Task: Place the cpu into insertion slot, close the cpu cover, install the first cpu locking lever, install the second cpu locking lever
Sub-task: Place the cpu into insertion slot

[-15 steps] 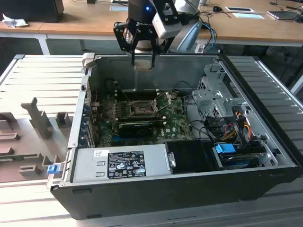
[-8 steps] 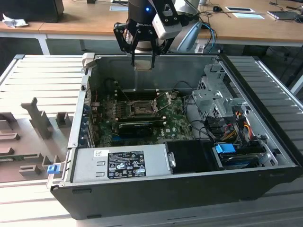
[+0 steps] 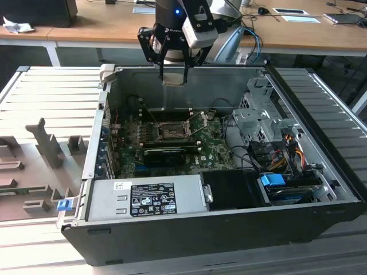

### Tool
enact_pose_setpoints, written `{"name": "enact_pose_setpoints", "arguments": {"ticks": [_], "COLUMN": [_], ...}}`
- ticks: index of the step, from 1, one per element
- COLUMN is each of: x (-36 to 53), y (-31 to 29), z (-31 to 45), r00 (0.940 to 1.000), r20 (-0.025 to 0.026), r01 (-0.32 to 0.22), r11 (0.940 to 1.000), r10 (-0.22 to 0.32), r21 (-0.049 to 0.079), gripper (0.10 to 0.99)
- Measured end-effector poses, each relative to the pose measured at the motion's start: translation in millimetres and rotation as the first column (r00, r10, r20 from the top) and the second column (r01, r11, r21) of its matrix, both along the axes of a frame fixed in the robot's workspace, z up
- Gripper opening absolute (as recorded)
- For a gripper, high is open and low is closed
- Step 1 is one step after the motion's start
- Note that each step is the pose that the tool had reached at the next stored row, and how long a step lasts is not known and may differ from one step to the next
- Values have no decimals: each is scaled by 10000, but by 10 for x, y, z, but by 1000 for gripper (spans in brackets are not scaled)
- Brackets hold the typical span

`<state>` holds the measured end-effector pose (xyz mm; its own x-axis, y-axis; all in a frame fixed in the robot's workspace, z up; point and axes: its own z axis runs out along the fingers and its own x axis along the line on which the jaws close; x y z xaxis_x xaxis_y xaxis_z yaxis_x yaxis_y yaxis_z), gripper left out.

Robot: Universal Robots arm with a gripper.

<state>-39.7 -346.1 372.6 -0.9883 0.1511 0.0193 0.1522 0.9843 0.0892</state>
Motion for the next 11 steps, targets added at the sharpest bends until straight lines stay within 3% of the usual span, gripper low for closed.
{"name": "enact_pose_setpoints", "arguments": {"ticks": [11], "x": [0], "y": [0], "z": [-8], "r00": [9989], "r20": [0], "r01": [466], "r11": [9989], "r10": [-466], "r21": [0], "gripper": [529]}}
